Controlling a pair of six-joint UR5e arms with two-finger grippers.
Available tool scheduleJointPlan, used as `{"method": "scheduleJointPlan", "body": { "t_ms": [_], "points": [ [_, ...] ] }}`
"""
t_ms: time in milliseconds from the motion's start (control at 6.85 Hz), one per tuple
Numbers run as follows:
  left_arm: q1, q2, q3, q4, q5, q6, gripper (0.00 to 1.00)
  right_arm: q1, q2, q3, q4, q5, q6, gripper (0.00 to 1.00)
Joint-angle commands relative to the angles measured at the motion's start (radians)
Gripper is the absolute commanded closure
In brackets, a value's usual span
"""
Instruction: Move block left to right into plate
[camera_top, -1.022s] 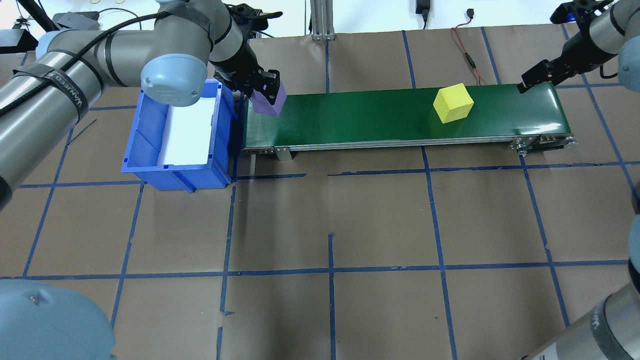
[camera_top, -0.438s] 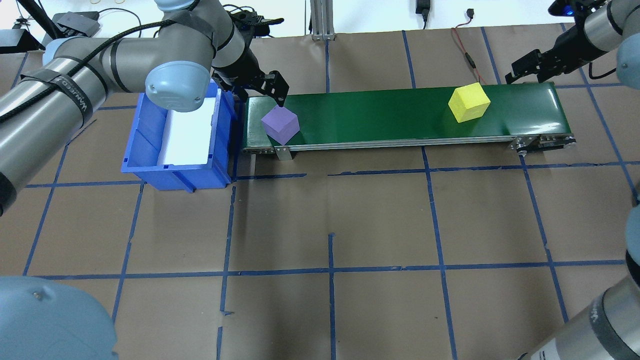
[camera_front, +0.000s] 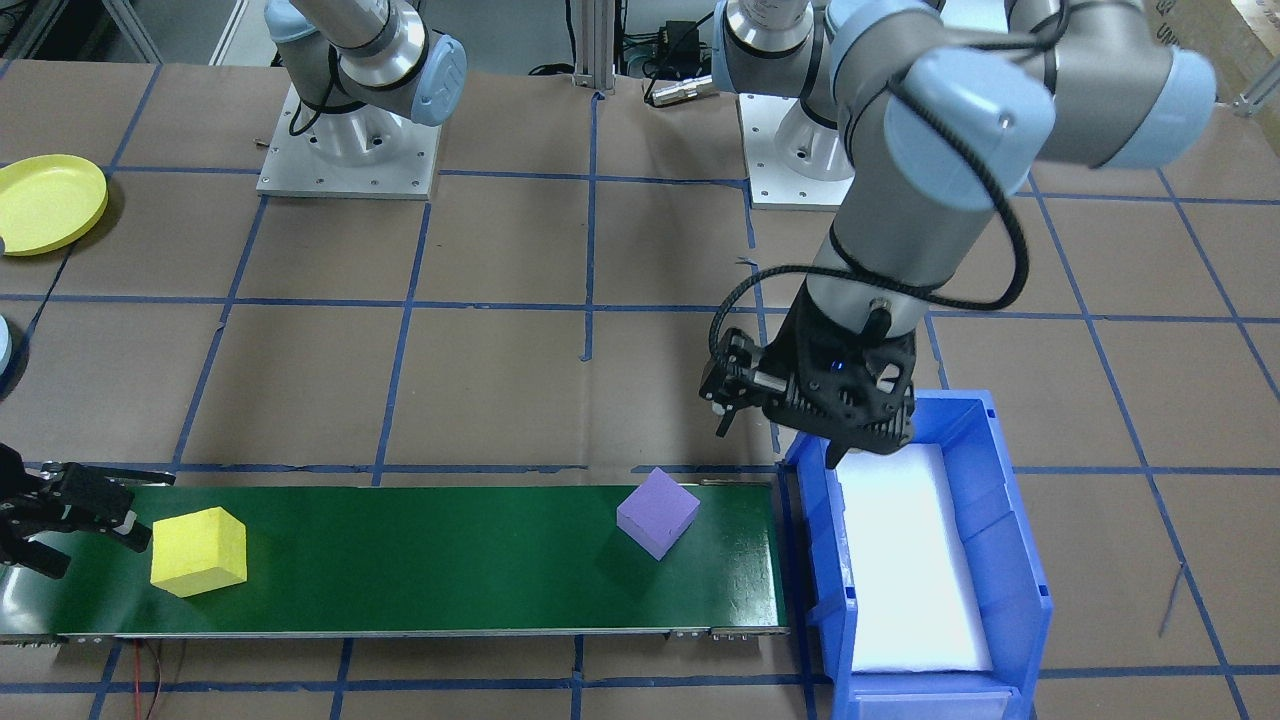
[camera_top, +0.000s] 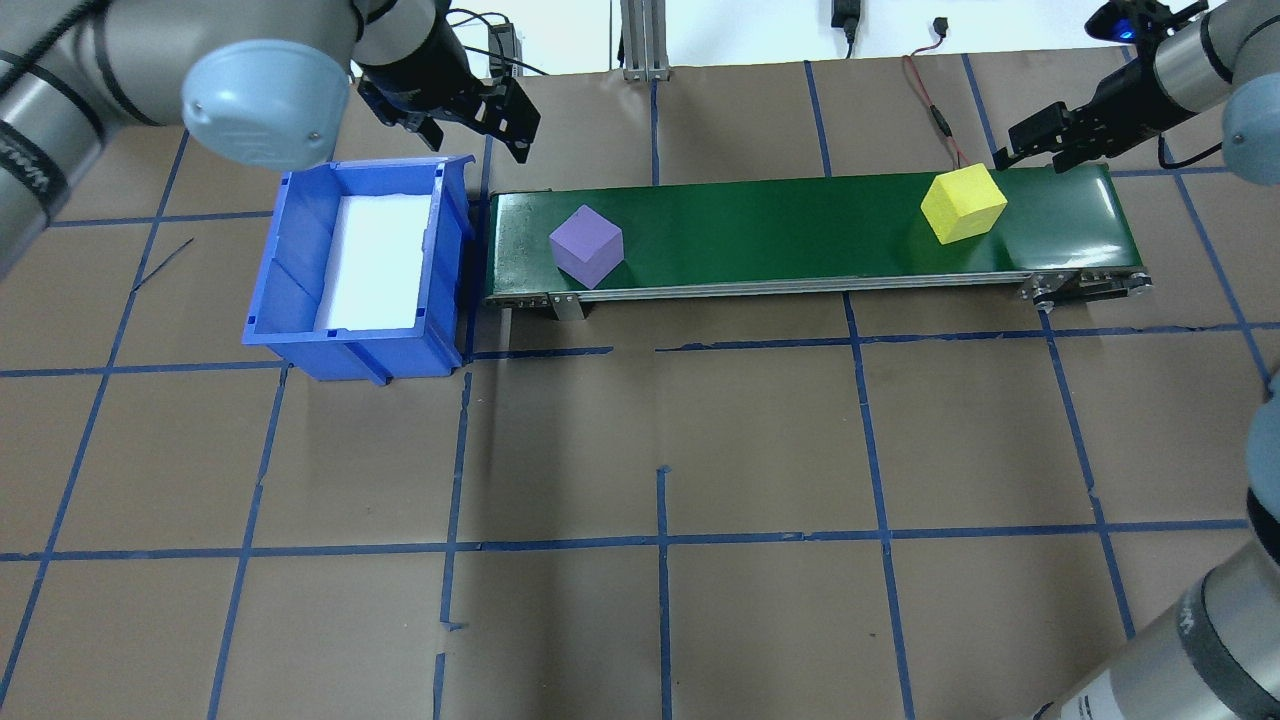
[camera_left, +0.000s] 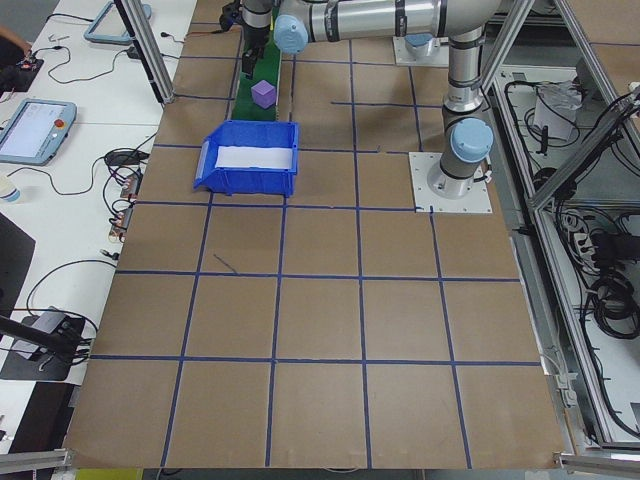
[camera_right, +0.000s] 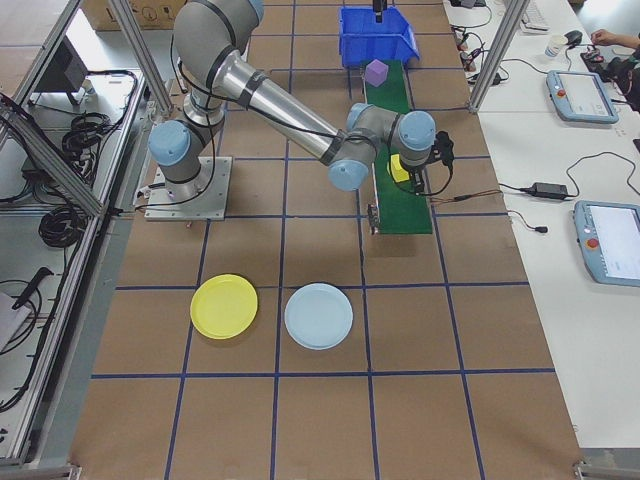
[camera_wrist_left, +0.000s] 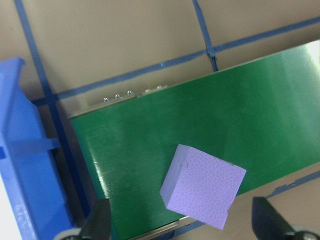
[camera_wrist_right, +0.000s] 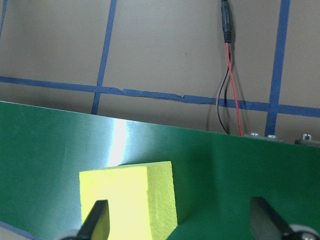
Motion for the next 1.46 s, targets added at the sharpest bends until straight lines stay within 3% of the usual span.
{"method": "scheduleJointPlan", "body": {
  "t_ms": [0,292,438,584,730,876,1022,1168,1314],
  "points": [
    [0.063,0.114,0.022,-0.229,0.027,-0.001,0.0,0.0,0.001,0.01,0.001,0.003,0.0,0.0],
    [0.078,0.143,0.004,-0.327,0.042,0.002,0.0,0.0,0.013,0.011,0.0,-0.005,0.0,0.0],
    [0.102,0.157,-0.004,-0.336,0.102,0.016,0.0,0.0,0.027,0.011,0.0,-0.009,-0.001,0.0],
    [0.126,0.163,-0.016,-0.345,0.117,0.016,0.0,0.0,0.029,0.014,-0.002,-0.017,-0.001,0.0],
    [0.128,0.168,-0.039,-0.344,0.11,0.016,0.0,0.0,0.029,0.028,-0.008,-0.07,-0.001,0.01],
    [0.125,0.17,-0.047,-0.342,0.11,0.016,0.0,0.0,0.029,0.039,-0.034,-0.096,-0.003,0.15],
    [0.124,0.17,-0.049,-0.335,0.118,0.006,0.0,0.0,0.029,0.04,-0.037,-0.123,-0.004,0.43],
    [0.124,0.17,-0.049,-0.331,0.122,-0.002,0.0,0.0,0.021,0.036,-0.04,-0.206,-0.003,0.61],
    [0.122,0.17,-0.049,-0.333,0.125,-0.07,0.0,0.0,0.006,0.028,-0.045,-0.257,-0.006,0.69]
  ]
}}
